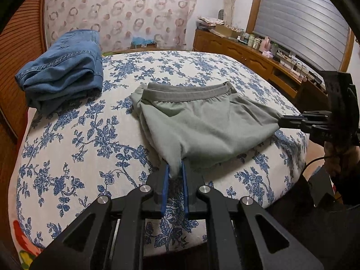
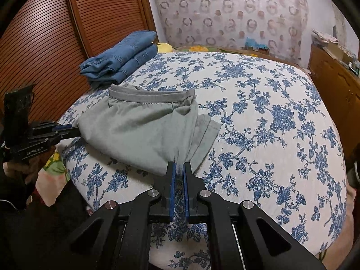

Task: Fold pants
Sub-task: 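Open both tools to release the pants, then move both open tools back over the folded pants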

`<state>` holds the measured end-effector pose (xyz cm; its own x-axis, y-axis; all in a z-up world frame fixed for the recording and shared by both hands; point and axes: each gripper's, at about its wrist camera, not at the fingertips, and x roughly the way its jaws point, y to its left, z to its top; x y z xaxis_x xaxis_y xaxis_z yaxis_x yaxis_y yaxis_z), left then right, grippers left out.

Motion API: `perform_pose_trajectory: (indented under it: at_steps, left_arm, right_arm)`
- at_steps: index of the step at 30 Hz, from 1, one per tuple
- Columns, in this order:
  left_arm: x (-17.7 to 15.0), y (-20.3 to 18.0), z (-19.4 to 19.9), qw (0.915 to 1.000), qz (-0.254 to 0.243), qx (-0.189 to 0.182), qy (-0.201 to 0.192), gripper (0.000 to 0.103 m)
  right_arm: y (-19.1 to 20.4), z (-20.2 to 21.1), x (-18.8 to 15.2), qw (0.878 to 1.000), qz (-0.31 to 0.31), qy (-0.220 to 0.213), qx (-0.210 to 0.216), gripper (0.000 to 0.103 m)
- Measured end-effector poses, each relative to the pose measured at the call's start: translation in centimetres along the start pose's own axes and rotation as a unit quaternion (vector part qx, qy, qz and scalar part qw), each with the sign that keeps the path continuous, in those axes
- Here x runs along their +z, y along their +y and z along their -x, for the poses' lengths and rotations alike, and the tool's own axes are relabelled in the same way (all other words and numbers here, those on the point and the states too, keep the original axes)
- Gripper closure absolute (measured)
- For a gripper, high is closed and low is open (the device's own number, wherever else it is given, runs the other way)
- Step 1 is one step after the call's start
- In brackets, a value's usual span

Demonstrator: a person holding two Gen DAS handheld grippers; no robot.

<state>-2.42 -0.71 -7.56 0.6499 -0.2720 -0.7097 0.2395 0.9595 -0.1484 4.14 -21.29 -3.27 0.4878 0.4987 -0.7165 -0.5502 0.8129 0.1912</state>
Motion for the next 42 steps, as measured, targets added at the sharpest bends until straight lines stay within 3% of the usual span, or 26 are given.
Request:
perform_pose_trajectory:
  at_steps: [3, 5, 9, 23, 34, 35, 37, 42]
  left_arm:
    - [0.3, 0.1, 0.3, 1.0, 0.002, 0.001, -0.008, 0.074]
    - [0.6, 0.4, 0.5, 0.9999, 0.007, -0.001, -0.014, 0.054]
    - [1.6, 1.3, 0.4, 0.9994, 0.023, 0.005, -0.025, 0.029]
    - [5.8, 3.2, -3.4, 0.9988, 0.013, 0.042, -0.022, 0.028]
    - [8.2, 3.8, -7.0, 0.9981, -0.025, 0.052, 0.019, 0.028]
    - [8.4, 3.8, -7.2, 0.9981, -0.025, 0.053, 0.019, 0.028]
    - [8.9, 3.8, -7.7, 0.9981, -0.023, 0.053, 0.02, 0.028]
    - [9.7, 3.8, -8.6, 0.9982, -0.018, 0.054, 0.02, 0.028]
  right_arm:
    - [0.2, 0.4, 0.1, 1.0, 0.002, -0.004, -0.002, 0.098]
    - [0.4, 0.7, 0.2, 1.0, 0.005, -0.009, -0.004, 0.098]
    - [0.7, 1.3, 0.2, 1.0, 0.011, -0.019, -0.008, 0.098]
    - [0.1, 0.7, 1.8, 0.999, 0.017, -0.032, -0.02, 0.085]
    - [0.8, -3.9, 4.7, 1.0, 0.025, -0.012, -0.006, 0.081]
    - [0.7, -4.4, 5.1, 1.0, 0.026, -0.009, -0.006, 0.08]
    - [0.5, -5.4, 5.9, 1.0, 0.023, -0.006, -0.003, 0.067]
    - [-0.6, -8.0, 7.7, 1.0, 0.007, 0.006, -0.003, 0.065]
